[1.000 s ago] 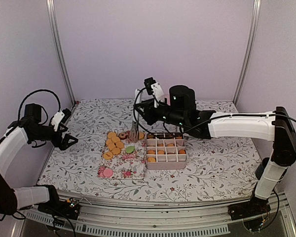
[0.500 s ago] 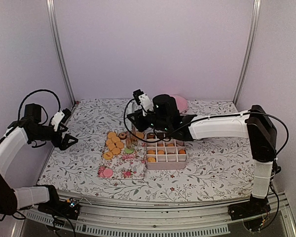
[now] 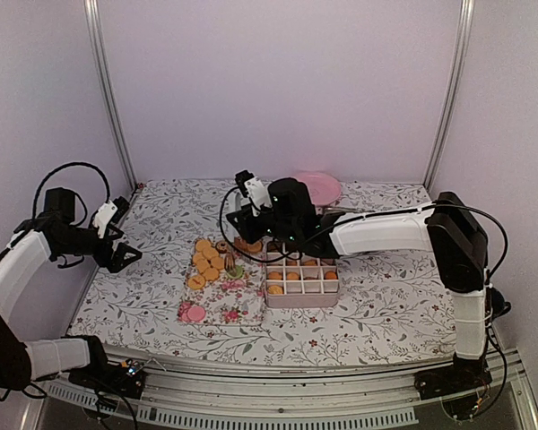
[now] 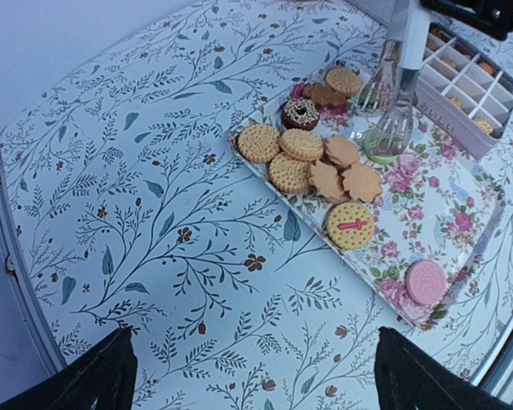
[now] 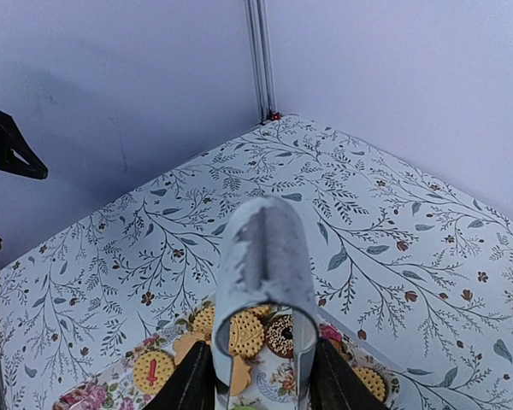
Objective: Pack the cookies
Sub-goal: Pick up the fake cookies from the plate.
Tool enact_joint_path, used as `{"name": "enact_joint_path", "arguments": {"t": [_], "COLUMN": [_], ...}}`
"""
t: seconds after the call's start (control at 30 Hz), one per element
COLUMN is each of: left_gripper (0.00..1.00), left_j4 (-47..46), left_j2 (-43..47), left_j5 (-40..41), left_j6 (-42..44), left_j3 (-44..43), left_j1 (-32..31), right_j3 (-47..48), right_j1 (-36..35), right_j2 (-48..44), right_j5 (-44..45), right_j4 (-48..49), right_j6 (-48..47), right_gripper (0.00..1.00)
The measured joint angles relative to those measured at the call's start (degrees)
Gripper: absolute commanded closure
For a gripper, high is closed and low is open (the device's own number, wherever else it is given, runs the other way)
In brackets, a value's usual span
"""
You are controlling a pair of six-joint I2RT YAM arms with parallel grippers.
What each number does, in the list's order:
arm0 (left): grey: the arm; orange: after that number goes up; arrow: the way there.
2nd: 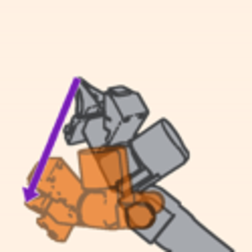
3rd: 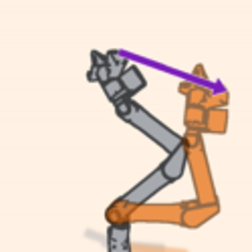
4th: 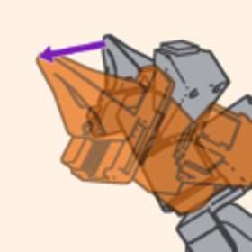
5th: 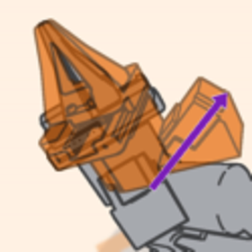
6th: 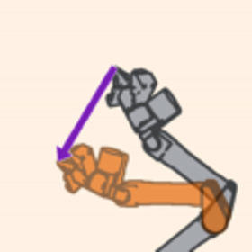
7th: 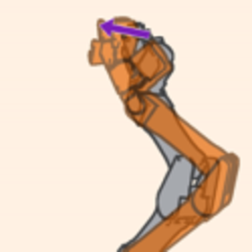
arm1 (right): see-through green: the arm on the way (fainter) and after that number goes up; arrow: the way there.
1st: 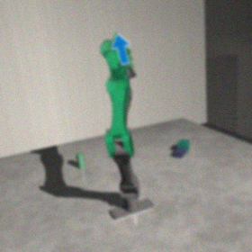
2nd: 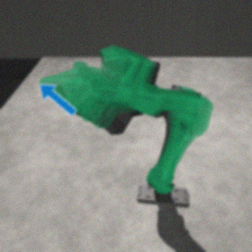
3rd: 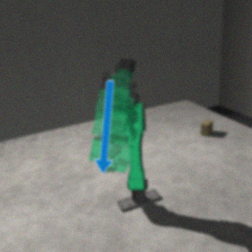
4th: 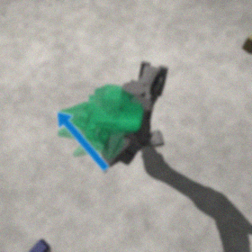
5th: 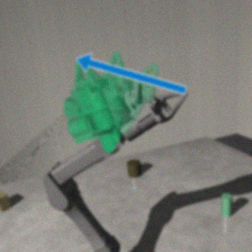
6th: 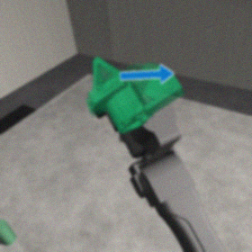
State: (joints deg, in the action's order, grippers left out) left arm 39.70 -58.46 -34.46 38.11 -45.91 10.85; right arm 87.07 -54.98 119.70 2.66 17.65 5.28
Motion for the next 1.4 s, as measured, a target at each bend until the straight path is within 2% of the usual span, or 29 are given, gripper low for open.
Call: {"name": "enact_joint_path", "arguments": {"t": [0.3,1.07,1.17,1.3,1.4], "left_gripper": [0.02,0.03,0.03,0.03,0.03], "left_j4": [0.02,0.04,0.04,0.07,0.04], "left_j2": [0.0,0.02,0.02,0.02,0.02], "left_j5": [0.17,0.15,0.15,0.15,0.15], "left_j6": [0.02,0.0,0.0,0.0,0.0], "left_j3": [0.0,-0.79,-0.87,-0.87,-0.87], "left_j1": [0.0,0.0,0.0,0.0,0.0], "right_j3": [-0.83,-5.75,-5.75,-5.75,-5.75], "right_j1": [-0.04,-0.9,-0.94,-0.94,-0.94], "right_j2": [-0.07,-3.34,-3.37,-3.37,-3.39], "right_j5": [-1.55,-4.74,-4.83,-4.83,-4.83], "right_j4": [1.16,1.95,1.88,1.75,1.7], "right_j6": [0.92,2.91,2.93,3.15,3.37], "right_gripper": [0.65,0.63,0.69,0.88,0.94]}}
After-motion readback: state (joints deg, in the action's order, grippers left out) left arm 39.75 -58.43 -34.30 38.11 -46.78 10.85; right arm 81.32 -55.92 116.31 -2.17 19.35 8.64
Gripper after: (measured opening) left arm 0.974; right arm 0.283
